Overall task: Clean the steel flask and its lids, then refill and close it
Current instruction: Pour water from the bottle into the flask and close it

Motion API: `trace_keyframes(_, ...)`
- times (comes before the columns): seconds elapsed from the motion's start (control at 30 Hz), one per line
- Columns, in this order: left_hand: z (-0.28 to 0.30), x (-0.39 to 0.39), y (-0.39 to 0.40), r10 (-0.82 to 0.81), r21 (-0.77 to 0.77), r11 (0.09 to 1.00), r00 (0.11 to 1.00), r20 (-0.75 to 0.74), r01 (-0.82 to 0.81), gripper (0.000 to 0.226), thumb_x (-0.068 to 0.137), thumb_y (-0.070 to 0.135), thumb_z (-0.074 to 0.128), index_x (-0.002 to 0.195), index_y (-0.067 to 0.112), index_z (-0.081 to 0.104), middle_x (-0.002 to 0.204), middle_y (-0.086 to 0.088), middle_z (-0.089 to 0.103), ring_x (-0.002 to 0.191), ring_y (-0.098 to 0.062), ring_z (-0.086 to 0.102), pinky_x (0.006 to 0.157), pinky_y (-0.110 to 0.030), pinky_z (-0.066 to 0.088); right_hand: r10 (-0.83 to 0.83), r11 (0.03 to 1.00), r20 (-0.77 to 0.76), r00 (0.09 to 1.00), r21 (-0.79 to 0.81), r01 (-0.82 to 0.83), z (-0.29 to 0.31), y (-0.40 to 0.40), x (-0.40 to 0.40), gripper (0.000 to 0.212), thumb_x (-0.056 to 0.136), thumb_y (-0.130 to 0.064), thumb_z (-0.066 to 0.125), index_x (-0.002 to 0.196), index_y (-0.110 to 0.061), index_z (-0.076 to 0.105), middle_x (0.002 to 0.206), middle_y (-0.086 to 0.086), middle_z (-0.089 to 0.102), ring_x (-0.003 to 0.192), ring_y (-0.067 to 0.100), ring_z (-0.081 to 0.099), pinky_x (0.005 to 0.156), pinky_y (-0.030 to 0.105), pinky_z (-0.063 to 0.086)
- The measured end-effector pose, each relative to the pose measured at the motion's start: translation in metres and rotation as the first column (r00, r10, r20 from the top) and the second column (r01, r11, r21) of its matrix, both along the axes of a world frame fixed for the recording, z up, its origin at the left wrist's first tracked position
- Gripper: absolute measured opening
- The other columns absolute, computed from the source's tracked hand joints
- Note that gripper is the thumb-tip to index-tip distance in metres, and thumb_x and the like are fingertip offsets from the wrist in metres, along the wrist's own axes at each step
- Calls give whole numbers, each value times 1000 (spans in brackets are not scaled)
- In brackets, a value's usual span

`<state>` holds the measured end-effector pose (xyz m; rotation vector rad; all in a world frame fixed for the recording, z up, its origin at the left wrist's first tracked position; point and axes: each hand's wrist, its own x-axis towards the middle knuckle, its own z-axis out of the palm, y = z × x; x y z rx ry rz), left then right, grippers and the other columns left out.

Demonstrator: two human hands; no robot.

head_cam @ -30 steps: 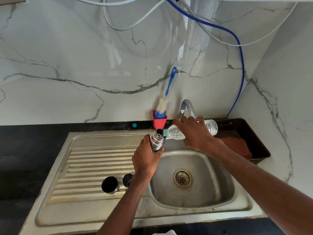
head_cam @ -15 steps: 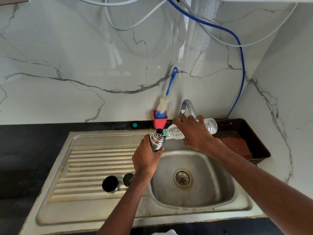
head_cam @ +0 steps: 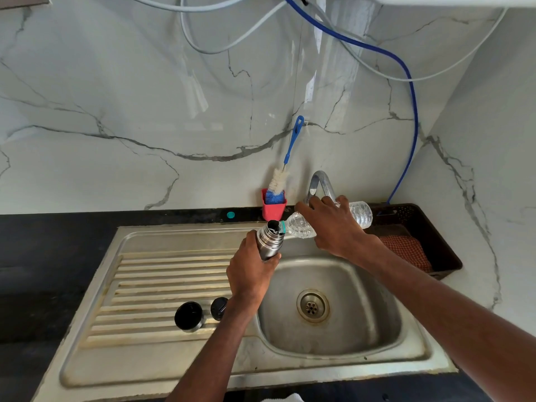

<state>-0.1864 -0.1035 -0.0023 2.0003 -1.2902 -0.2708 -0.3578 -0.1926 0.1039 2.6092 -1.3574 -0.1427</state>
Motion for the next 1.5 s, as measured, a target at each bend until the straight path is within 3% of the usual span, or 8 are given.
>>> trace_keyframes(0.5,4,1,1,8,-2,1000,1000,-11,-9,54,76,49,88,116,31,58,108,11,73,92,-18,72,71,-32,52,9,1000,-9,1000,1,-9,1,-3,2,85,75,-4,70,146,-27,31,131,6,51,121,31,53,108,60,33)
trace_keyframes(0.97,5,-1,1,-2,0,1000,1000,-1,2,59,75,49,89,122,30,58,111,10,73,93,-17,72,74,-35,58,13,1000,-43,999,-12,-13,4,-2,2,82,76,-6,70,146,-25,33,132,7,51,121,32,53,106,57,36)
trace_keyframes(1.5,6,-2,3,3,7,1000,1000,-10,-3,57,75,49,89,120,32,58,111,10,74,95,-19,73,77,-38,58,23,1000,-76,997,-19,-24,9,0,4,89,76,-9,75,145,-25,22,128,8,53,119,32,55,106,61,35)
